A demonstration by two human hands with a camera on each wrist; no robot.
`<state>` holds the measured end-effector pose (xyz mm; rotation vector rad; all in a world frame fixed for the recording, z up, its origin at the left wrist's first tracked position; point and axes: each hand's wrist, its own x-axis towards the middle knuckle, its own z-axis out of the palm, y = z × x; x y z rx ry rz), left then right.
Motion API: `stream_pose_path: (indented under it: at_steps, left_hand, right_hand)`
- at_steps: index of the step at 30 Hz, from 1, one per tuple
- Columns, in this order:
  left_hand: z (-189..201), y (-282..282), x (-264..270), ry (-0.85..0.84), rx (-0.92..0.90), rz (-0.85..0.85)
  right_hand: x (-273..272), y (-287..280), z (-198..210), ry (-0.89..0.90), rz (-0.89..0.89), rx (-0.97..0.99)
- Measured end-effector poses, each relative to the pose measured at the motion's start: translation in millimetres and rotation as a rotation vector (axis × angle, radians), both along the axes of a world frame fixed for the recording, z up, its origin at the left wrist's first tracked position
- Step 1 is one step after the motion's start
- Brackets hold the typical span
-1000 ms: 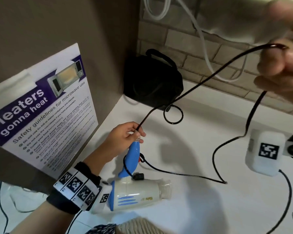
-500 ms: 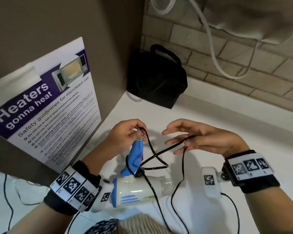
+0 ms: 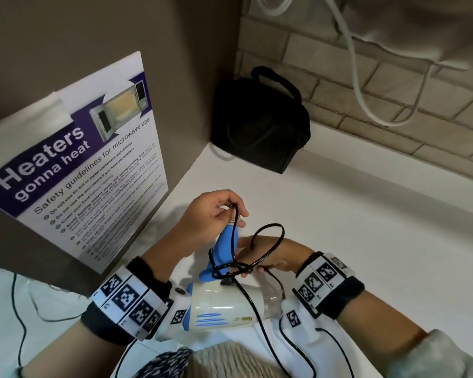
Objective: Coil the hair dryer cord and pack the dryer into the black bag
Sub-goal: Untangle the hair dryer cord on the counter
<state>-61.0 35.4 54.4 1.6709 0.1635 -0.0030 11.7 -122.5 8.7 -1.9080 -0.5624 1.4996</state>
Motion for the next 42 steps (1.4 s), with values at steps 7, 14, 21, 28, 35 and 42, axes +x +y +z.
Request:
stream_pose_path:
  at_steps: [7, 14, 21, 28, 35, 42]
  left_hand:
    - [-2.5, 4.1, 0.0, -0.035, 0.02, -0.027]
    - [-1.9, -1.3, 4.2, -0.022, 0.012, -0.059]
    - [1.3, -3.3, 0.8, -0.012, -0.04, -0.078]
    - [-2.7, -1.5, -1.2, 0.003, -0.052, -0.069]
    - [-1.4, -4.4, 3.7, -0.001, -0.101, -0.003]
    - [7.4, -7.3, 9.1, -0.015, -0.229, 0.09]
  right_hand:
    - [6.9, -3.5, 1.7, 0.044, -0.216, 0.276]
    - [34.9, -14.0, 20.1, -0.182, -0.575, 0.364]
    - [58.4, -26.1, 30.9, -0.167, -0.768, 0.431]
    - [71.8, -38.3, 28.7, -0.255, -0.757, 0.315]
    - [67.2, -44.1, 9.6, -0.375, -0.526, -0.013]
    - [70.8, -54.3, 26.8, -0.39, -0.283, -0.259]
